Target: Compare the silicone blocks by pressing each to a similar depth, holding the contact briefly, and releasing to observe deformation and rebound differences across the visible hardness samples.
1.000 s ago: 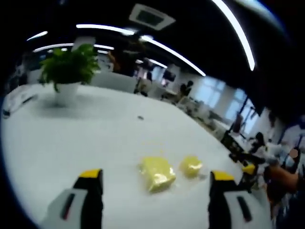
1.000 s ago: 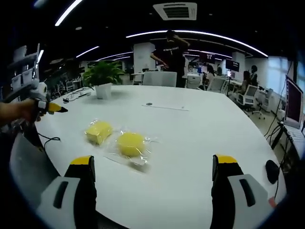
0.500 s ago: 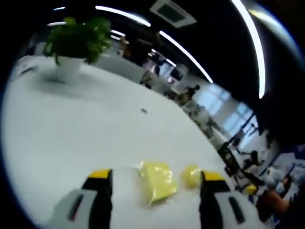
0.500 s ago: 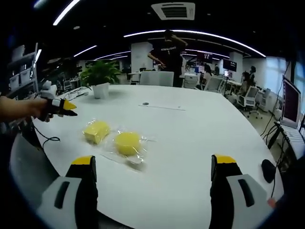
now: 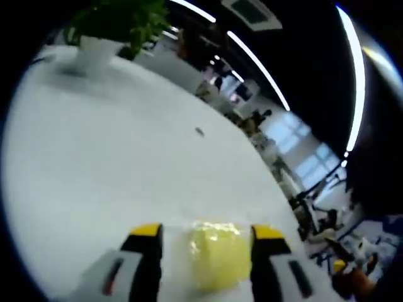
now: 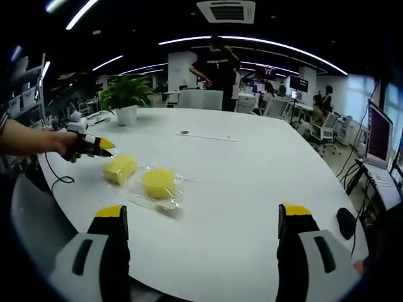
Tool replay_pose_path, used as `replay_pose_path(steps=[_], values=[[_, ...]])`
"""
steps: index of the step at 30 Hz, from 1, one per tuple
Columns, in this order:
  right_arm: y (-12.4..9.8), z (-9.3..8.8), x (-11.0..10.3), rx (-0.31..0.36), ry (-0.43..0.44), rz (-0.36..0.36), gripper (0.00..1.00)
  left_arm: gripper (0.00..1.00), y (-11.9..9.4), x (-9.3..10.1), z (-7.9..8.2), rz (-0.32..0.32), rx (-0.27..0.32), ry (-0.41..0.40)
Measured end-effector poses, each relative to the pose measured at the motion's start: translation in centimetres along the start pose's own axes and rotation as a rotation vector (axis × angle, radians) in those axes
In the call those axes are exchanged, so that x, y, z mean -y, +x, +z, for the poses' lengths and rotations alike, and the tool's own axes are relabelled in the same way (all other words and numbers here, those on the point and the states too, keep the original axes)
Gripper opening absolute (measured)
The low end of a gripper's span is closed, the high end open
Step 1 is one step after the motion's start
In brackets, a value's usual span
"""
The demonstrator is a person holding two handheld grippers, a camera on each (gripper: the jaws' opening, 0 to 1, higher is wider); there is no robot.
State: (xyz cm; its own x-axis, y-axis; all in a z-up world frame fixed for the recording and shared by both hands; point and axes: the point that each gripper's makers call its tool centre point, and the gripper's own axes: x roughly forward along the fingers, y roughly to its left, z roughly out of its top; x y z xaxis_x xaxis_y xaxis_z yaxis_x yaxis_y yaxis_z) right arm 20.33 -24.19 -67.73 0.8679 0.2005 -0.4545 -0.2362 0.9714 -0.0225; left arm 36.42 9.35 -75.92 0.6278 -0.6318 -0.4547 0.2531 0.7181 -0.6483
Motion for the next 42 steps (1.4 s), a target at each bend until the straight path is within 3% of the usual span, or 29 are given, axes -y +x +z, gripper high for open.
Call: replay_pose_path(steps=[8,11,25,29,31,38,42], values=[[-0.3,-0.5,0.6,-0.020,-0.003,-0.013,0.91,0.39,0.9,-0.3,-0.6,-0.042,0.026,-0.144],[-0.4,-0.5,0.6,-0.022,-0.005,-0.017,0.91,0.31,1.2,-0.4,-0.9,-0.044,0.023,-0.155],[-0.1,-1.0,0.5,-0.042,-0.014,-0.012,0.89,0.14,1.4,-0.8,-1.0,-0.050,0.064,-0.230],[-0.1,-1.0,0.4,-0.046,-0.016,-0.010,0.89,0.08,1.6,-0.5,-1.0,-0.064,0.070,-0.223],[-0.1,-1.0,0.3,-0.045,-0.018,-0.008,0.89,0.00,1.6,-0.4,-1.0,-0.063,0.071,-0.212],[-0.2,-1.1,0.3,-0.046,-0.018,-0.009,0.88,0.00,1.8,0.0,-1.2,-0.065,0.058,-0.155],[-0.2,-1.2,0.3,-0.048,-0.014,-0.008,0.88,0.00,1.7,0.1,-1.1,-0.074,0.056,-0.166]])
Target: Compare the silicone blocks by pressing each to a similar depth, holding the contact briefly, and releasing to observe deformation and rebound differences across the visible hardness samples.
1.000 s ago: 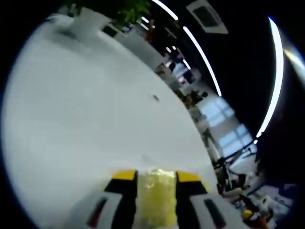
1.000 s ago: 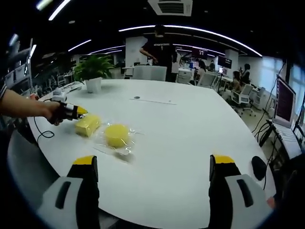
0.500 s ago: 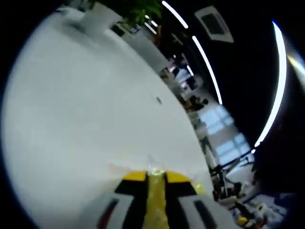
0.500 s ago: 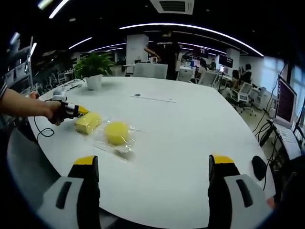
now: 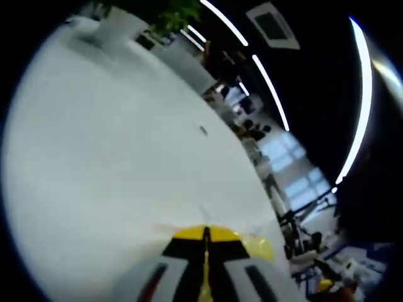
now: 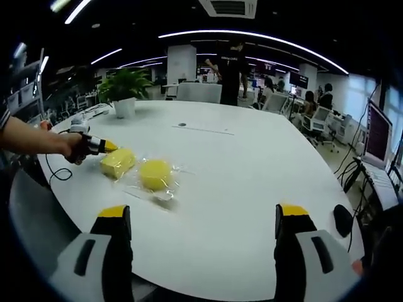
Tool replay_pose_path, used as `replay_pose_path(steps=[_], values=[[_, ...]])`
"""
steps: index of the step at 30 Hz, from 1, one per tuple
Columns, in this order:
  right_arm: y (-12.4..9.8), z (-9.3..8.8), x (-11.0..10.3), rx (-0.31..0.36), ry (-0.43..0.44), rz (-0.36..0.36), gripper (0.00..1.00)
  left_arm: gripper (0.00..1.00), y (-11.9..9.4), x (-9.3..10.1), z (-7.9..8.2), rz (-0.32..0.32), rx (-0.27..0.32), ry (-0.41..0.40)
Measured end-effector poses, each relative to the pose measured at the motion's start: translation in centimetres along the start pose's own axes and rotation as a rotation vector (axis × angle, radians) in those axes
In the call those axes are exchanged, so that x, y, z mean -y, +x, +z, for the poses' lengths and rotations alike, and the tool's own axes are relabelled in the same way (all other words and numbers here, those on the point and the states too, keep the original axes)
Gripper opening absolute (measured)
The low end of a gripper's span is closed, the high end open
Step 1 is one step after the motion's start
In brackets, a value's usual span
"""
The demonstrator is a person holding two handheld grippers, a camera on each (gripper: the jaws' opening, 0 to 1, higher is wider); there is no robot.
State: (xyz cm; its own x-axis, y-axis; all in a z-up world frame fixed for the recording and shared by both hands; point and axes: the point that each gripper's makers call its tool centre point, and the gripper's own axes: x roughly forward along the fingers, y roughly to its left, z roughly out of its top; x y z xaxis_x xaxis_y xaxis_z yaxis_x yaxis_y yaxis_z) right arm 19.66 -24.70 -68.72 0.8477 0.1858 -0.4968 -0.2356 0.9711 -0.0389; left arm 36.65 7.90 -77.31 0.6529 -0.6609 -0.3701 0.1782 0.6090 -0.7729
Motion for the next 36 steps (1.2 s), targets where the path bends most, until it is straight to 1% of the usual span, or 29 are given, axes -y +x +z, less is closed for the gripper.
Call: replay_pose_path(steps=[3,4,8,9,13,16,17,20,22,25,26,29,30,32,36], values=[[0.0,-0.2,0.0,-0.005,0.000,0.000,0.88,0.00,-0.3,0.2,0.4,-0.009,0.018,-0.015],[0.0,-0.3,0.0,-0.004,0.003,0.001,0.88,0.00,-0.5,0.4,0.7,-0.013,0.030,-0.001],[0.2,-0.5,-0.3,-0.004,0.011,0.008,0.88,0.00,-1.1,1.4,1.4,-0.042,0.045,0.022],[0.3,-0.5,-0.4,-0.005,0.011,0.011,0.88,0.00,-1.4,2.0,1.8,-0.059,0.062,0.053],[0.6,-0.6,-0.9,-0.004,0.012,0.023,0.87,0.00,-2.4,3.5,2.6,-0.086,0.087,0.152],[0.8,-0.7,-1.3,-0.011,0.013,0.035,0.87,0.00,-3.1,4.2,2.8,-0.091,0.103,0.169],[0.8,-0.7,-1.5,-0.012,0.009,0.038,0.86,0.00,-3.4,4.7,3.0,-0.105,0.113,0.192],[0.9,-0.5,-1.8,-0.005,0.009,0.044,0.87,0.00,-4.1,5.6,3.2,-0.113,0.125,0.242],[0.9,-0.5,-2.0,-0.004,0.006,0.050,0.86,0.00,-4.6,6.4,3.2,-0.134,0.128,0.260],[0.8,-0.6,-2.2,0.000,0.005,0.058,0.86,0.00,-5.4,7.5,3.3,-0.146,0.140,0.301],[0.8,-0.6,-2.3,0.000,0.004,0.059,0.86,0.00,-5.8,8.0,3.4,-0.148,0.147,0.331],[0.8,-0.8,-2.3,0.001,0.009,0.066,0.86,0.00,-6.6,9.0,3.2,-0.153,0.140,0.403],[0.8,-0.9,-2.4,0.001,0.013,0.069,0.86,0.00,-6.9,9.3,3.3,-0.149,0.143,0.416],[0.8,-1.0,-2.5,0.010,0.022,0.075,0.87,0.00,-7.8,10.3,3.4,-0.167,0.157,0.440],[1.0,-1.5,-2.8,0.004,0.036,0.085,0.86,0.00,-9.5,12.5,3.7,-0.198,0.181,0.472]])
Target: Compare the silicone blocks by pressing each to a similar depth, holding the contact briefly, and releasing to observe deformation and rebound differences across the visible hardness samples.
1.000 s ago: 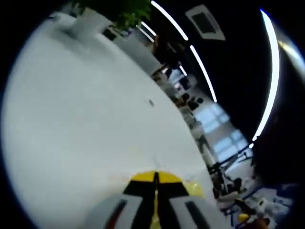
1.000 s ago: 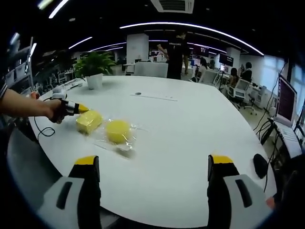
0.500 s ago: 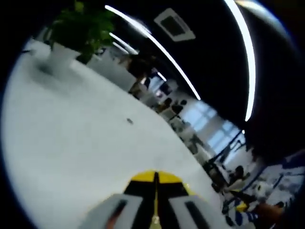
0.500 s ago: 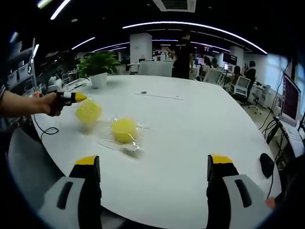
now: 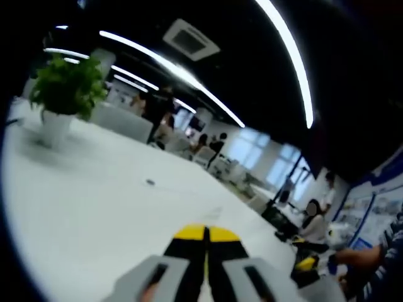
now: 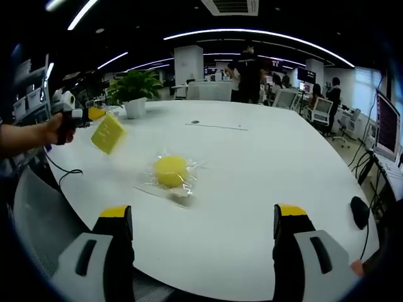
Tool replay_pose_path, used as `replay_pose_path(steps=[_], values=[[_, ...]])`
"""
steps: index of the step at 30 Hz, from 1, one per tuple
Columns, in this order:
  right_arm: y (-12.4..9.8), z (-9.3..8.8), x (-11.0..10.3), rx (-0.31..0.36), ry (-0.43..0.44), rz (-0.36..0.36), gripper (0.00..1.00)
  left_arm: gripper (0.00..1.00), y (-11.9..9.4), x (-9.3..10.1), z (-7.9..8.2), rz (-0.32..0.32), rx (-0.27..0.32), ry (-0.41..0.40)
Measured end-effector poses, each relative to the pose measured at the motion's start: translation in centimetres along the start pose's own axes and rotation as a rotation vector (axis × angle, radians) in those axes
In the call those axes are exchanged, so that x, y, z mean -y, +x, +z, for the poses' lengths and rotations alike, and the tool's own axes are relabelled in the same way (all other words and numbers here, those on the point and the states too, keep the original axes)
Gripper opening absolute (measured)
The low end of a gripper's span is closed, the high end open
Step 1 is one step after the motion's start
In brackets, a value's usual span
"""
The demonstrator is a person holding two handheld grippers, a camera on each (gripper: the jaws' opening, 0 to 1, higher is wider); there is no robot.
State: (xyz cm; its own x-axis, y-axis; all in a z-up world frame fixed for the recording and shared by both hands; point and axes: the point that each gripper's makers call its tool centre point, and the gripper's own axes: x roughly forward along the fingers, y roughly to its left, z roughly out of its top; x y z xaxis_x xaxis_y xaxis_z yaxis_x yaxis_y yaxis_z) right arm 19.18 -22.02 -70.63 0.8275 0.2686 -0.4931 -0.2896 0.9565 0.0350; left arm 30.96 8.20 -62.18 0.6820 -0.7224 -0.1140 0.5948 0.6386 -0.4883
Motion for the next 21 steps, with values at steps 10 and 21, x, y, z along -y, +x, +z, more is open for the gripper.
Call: replay_pose_path(steps=[10,21], values=[[0.4,0.3,-0.7,0.011,-0.013,0.038,0.85,0.00,-1.7,5.9,3.3,-0.119,0.017,0.154],[0.4,0.5,-2.1,0.030,-0.046,0.116,0.83,0.00,-2.7,13.3,5.4,-0.317,0.010,0.317]])
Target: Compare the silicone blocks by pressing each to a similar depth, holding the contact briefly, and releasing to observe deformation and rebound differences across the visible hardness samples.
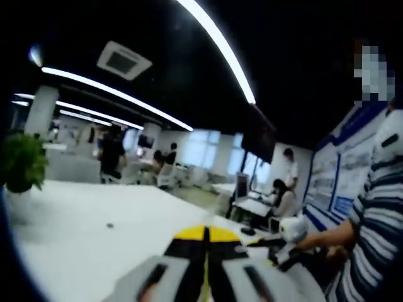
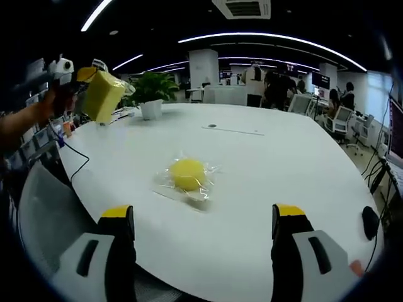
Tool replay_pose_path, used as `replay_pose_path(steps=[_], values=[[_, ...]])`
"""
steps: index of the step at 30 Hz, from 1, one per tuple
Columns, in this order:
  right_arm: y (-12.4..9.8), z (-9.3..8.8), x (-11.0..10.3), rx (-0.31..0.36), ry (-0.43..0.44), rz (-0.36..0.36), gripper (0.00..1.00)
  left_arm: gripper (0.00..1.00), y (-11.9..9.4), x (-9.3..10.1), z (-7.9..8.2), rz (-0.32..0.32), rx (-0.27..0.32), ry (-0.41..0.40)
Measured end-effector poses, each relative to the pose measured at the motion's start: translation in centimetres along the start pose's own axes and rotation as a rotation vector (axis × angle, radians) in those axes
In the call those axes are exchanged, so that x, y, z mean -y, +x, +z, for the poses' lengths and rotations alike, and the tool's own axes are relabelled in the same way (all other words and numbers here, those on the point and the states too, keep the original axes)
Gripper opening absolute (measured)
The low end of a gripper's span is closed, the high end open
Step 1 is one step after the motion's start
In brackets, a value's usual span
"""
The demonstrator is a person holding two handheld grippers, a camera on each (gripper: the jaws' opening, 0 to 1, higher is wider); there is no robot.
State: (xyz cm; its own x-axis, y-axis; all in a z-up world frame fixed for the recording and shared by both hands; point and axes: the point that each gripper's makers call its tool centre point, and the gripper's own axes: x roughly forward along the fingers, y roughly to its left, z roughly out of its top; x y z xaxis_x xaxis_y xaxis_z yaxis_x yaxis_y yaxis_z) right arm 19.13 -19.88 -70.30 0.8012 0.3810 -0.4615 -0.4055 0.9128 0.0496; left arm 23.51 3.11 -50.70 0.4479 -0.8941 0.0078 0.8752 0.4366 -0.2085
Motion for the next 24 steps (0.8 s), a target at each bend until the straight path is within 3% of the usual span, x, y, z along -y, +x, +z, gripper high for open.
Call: replay_pose_path(steps=[5,10,12,17,24], values=[[-0.2,0.7,-1.3,0.049,-0.013,0.058,0.84,0.00,0.3,1.5,0.6,-0.037,-0.004,0.022],[-0.9,4.8,-3.4,0.240,-0.081,0.118,0.95,0.00,0.6,2.6,0.8,-0.069,0.000,0.030],[-1.3,6.5,-5.3,0.300,-0.088,0.189,0.96,0.00,0.8,3.2,1.0,-0.090,0.003,0.033],[-1.5,8.4,-9.0,0.340,-0.119,0.322,0.96,0.00,1.3,4.5,1.1,-0.133,-0.009,0.044],[-1.6,12.0,-12.8,0.429,0.006,0.506,0.95,0.00,2.0,6.4,1.7,-0.207,-0.010,0.059]])
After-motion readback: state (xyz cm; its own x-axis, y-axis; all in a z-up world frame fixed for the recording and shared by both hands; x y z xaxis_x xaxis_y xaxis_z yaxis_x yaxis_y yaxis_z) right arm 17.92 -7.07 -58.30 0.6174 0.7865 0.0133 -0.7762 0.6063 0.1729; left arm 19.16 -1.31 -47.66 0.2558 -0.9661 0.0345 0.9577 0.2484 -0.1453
